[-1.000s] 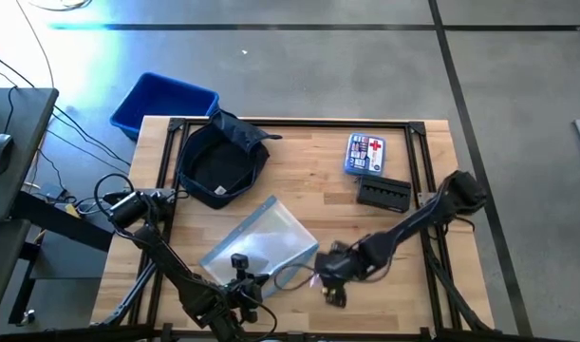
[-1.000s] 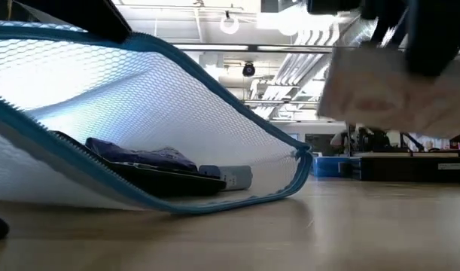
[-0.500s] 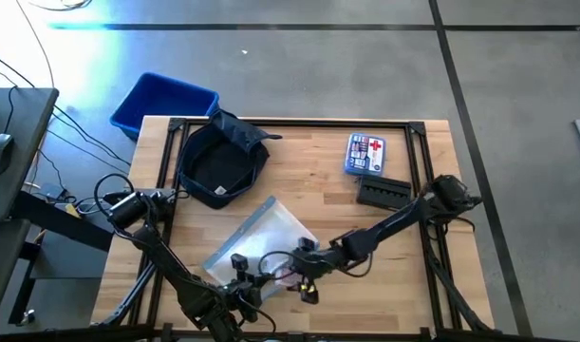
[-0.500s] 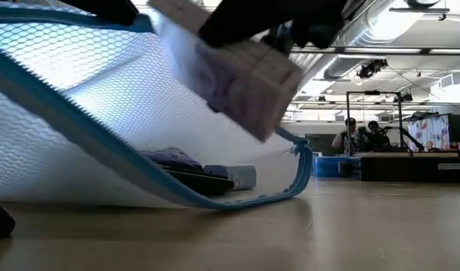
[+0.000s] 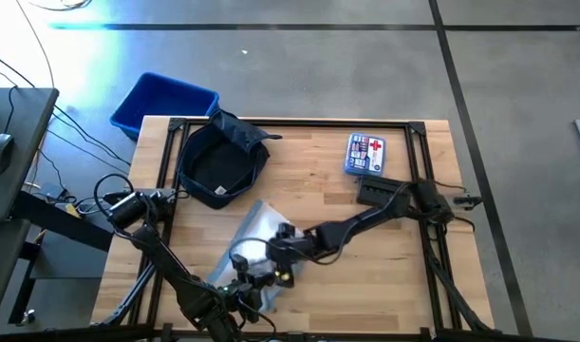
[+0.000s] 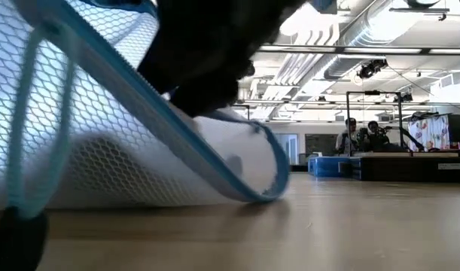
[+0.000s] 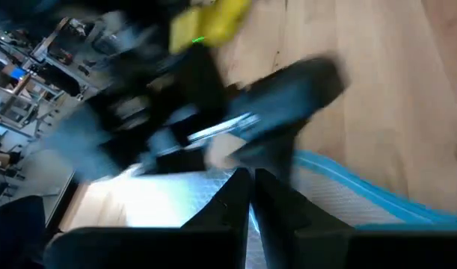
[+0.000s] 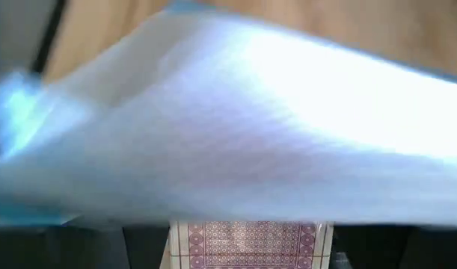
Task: Unpack backpack
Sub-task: Put the red game card into the transparent zip bag
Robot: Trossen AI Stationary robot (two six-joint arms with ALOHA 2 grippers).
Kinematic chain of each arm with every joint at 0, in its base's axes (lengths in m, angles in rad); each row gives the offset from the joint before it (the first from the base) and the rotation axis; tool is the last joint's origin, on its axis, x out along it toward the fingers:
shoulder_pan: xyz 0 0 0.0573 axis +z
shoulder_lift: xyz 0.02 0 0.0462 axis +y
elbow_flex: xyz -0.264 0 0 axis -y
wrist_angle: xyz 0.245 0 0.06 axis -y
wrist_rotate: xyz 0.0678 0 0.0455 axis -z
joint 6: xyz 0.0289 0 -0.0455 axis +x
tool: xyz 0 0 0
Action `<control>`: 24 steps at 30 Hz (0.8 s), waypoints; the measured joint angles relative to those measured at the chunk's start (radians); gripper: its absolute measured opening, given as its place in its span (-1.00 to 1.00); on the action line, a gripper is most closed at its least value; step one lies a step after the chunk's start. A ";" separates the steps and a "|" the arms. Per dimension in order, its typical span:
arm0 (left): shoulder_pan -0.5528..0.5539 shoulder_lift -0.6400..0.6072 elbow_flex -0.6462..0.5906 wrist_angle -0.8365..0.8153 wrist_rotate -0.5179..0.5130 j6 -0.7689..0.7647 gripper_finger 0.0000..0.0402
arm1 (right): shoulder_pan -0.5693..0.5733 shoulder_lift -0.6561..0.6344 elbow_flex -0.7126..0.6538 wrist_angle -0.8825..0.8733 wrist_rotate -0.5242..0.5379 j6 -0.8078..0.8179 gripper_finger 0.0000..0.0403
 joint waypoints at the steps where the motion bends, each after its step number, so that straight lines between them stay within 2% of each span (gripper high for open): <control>1: -0.004 0.000 0.000 0.002 0.000 0.000 -1.00 | -0.009 0.010 0.014 -0.011 0.021 0.007 0.40; 3: -0.010 0.000 0.001 -0.008 0.005 0.006 -1.00 | -0.022 0.026 0.033 -0.018 0.036 0.011 0.43; 7: -0.020 -0.001 0.002 0.002 0.011 0.007 -1.00 | -0.039 0.035 0.050 0.020 0.075 0.059 0.81; 9: -0.021 -0.001 0.002 0.001 0.014 0.007 -1.00 | -0.043 0.034 0.043 0.052 0.119 0.086 0.91; 12: -0.020 -0.001 0.002 0.000 0.019 0.007 -1.00 | -0.041 0.034 0.040 0.073 0.164 0.090 0.83; 18: -0.020 -0.001 0.002 0.000 0.024 0.005 -1.00 | -0.015 0.034 0.040 0.084 0.167 0.062 0.63; 21: -0.020 -0.001 0.002 -0.001 0.024 0.006 -1.00 | 0.008 0.034 0.069 0.007 0.165 0.059 0.59; 24: -0.020 -0.001 0.001 -0.003 0.026 0.002 -1.00 | 0.028 0.034 0.109 -0.150 0.157 0.084 0.59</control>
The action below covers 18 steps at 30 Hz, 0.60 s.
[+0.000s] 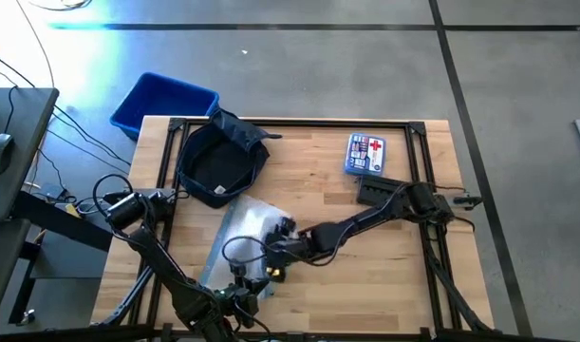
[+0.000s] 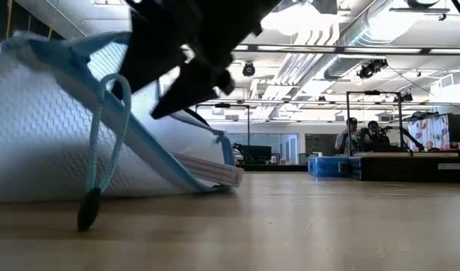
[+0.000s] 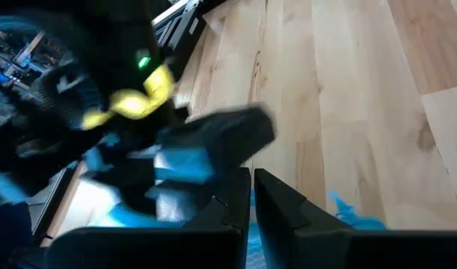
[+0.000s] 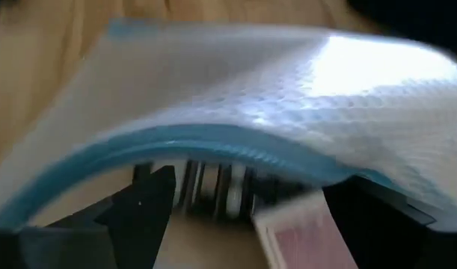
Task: Unpack backpack
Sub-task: Put the red game card into the transparent zip bag
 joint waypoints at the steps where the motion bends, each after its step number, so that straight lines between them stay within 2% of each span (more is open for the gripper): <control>1: 0.000 0.000 0.000 0.000 0.000 -0.002 -1.00 | 0.007 0.000 0.017 -0.068 -0.001 0.011 0.59; 8: 0.000 0.000 0.000 0.000 0.000 -0.003 -1.00 | 0.064 0.000 0.112 -0.471 0.050 0.236 0.59; 12: 0.000 0.000 0.000 0.001 0.001 -0.003 -1.00 | 0.093 0.000 0.111 -0.629 0.081 0.348 0.59; 18: 0.000 0.000 -0.001 0.001 0.001 -0.005 -1.00 | 0.093 -0.001 0.032 -0.869 0.124 0.545 0.53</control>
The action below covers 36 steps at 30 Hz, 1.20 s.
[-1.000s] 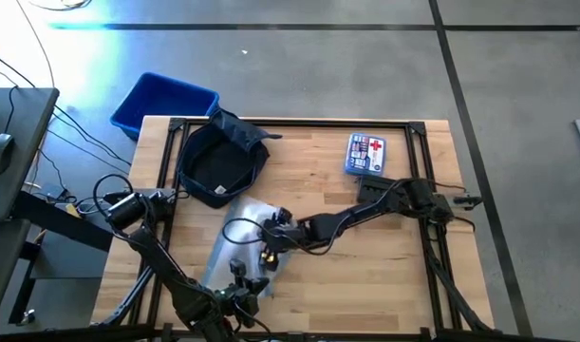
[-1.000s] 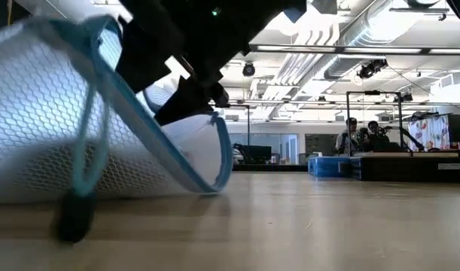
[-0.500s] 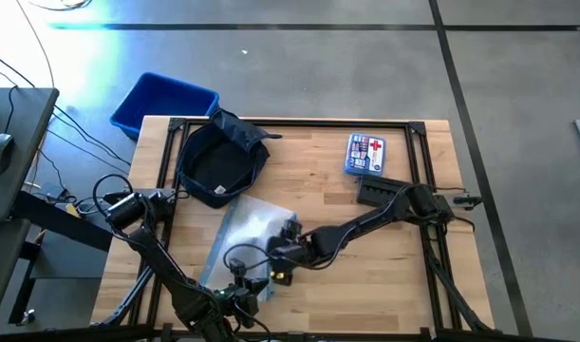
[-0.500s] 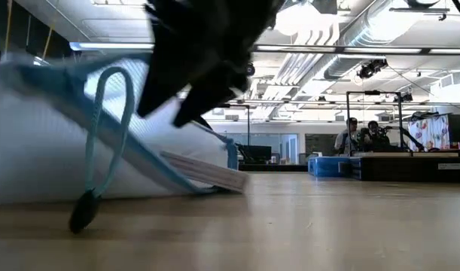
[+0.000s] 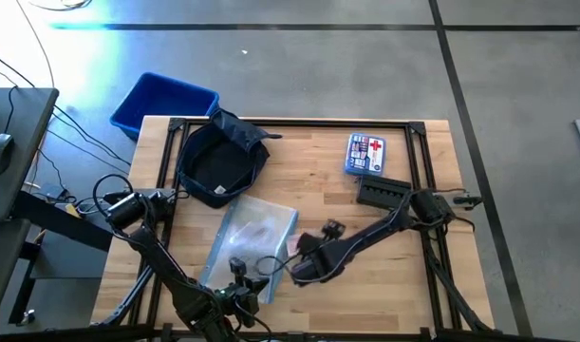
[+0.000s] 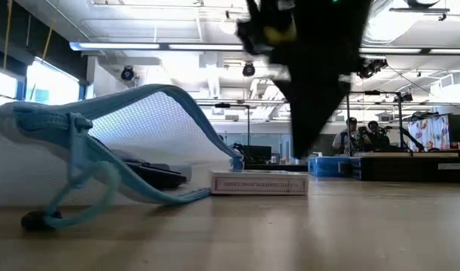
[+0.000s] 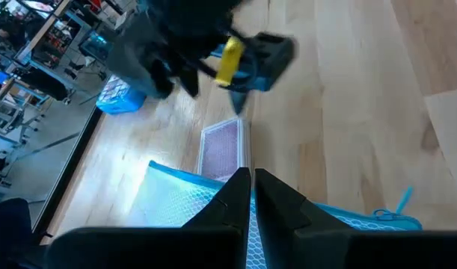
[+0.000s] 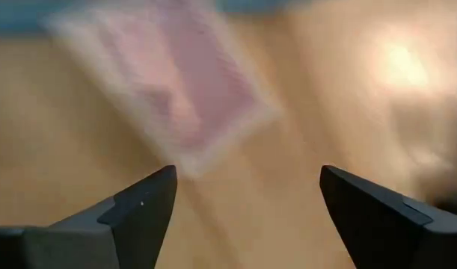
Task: Unpack backpack
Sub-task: Put the red game card into the transparent zip bag
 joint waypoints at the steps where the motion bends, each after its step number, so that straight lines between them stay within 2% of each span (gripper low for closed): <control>1: 0.000 0.000 0.000 0.000 0.000 0.000 -1.00 | -0.007 -0.001 -0.022 -0.028 0.004 0.035 0.51; 5: -0.004 0.000 0.000 0.000 0.000 0.001 -1.00 | -0.030 0.000 -0.136 -0.013 -0.005 0.095 0.40; 10: -0.003 0.000 -0.003 0.003 0.011 0.000 -1.00 | -0.047 -0.015 -0.261 0.199 0.004 0.050 0.27; 13: -0.001 0.000 -0.010 0.002 0.014 -0.001 -1.00 | -0.055 -0.012 -0.269 0.399 0.058 0.009 0.20; 16: 0.005 0.000 -0.010 -0.001 0.015 -0.008 -1.00 | -0.063 -0.003 -0.248 0.600 0.067 -0.051 0.13; 19: 0.010 0.000 -0.011 0.002 0.021 -0.009 -1.00 | -0.075 0.006 -0.244 0.858 -0.006 -0.183 0.07; 22: 0.010 0.000 -0.011 0.001 0.022 -0.016 -1.00 | -0.080 0.007 -0.243 1.034 -0.064 -0.263 0.03; 28: 0.000 0.000 -0.007 -0.004 0.022 -0.014 -1.00 | -0.070 -0.005 -0.243 1.026 -0.058 -0.324 0.00; 36: -0.043 0.000 0.074 -0.010 0.014 0.048 -1.00 | 0.025 -0.010 -0.241 1.219 -0.171 -0.640 0.00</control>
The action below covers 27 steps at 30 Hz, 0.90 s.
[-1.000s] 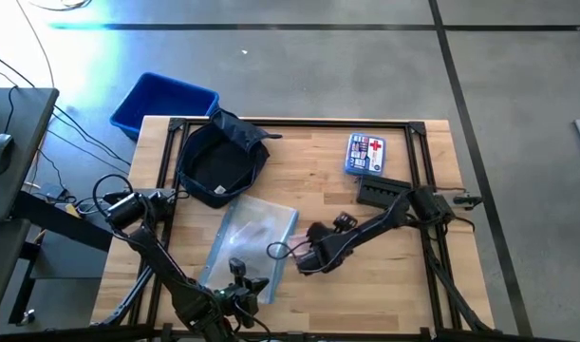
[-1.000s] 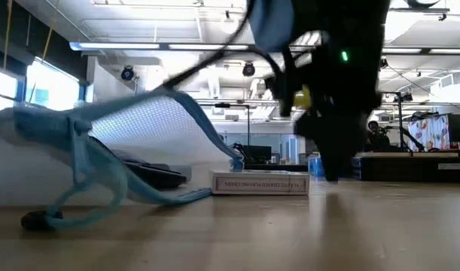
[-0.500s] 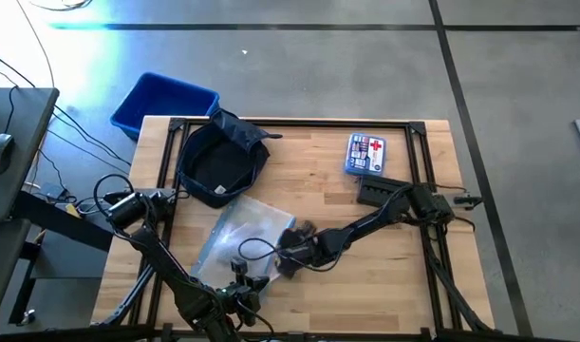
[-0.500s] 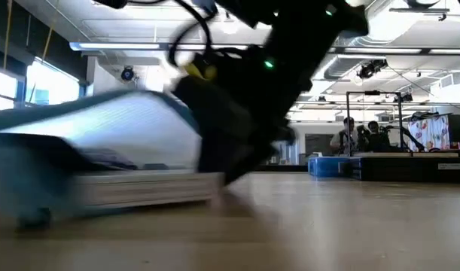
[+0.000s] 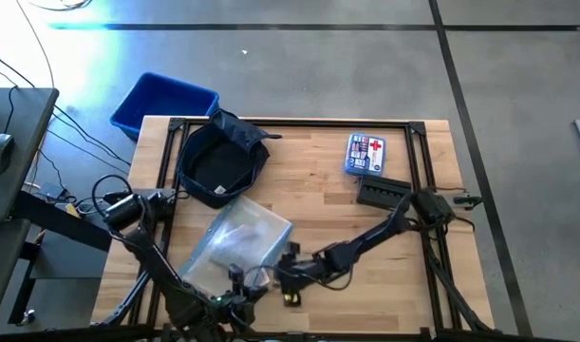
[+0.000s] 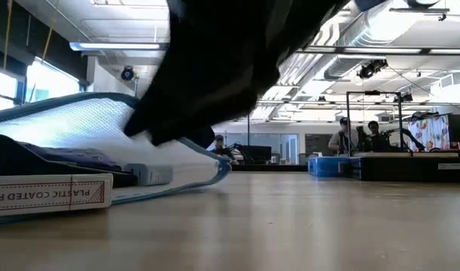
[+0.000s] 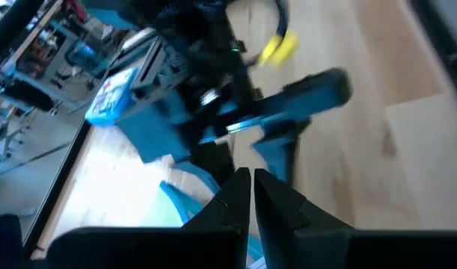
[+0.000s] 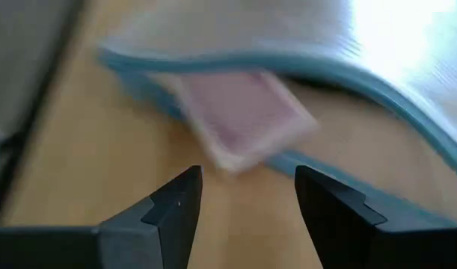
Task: Unpack backpack
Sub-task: Put the red game card into the transparent zip bag
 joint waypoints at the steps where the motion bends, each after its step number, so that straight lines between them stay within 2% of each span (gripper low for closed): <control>1: -0.005 0.000 0.010 0.000 0.000 0.005 -1.00 | 0.007 0.001 0.000 0.014 0.001 -0.033 0.00; 6: -0.025 0.000 0.025 -0.001 -0.002 0.007 -1.00 | 0.025 0.034 0.000 0.146 0.001 -0.192 0.00; 12: -0.029 0.000 0.025 -0.009 0.005 0.007 -1.00 | -0.024 0.050 0.000 0.174 -0.071 -0.208 0.13; 15: -0.029 0.000 0.025 -0.011 0.006 0.007 -1.00 | -0.052 0.050 0.000 0.185 -0.087 -0.200 0.28; 21: -0.029 0.000 0.025 -0.013 0.008 0.007 -1.00 | -0.095 0.071 0.000 0.193 -0.187 -0.205 0.66; 27: -0.027 0.000 0.025 -0.013 0.011 0.016 -1.00 | -0.111 0.074 0.000 0.216 -0.202 -0.277 0.94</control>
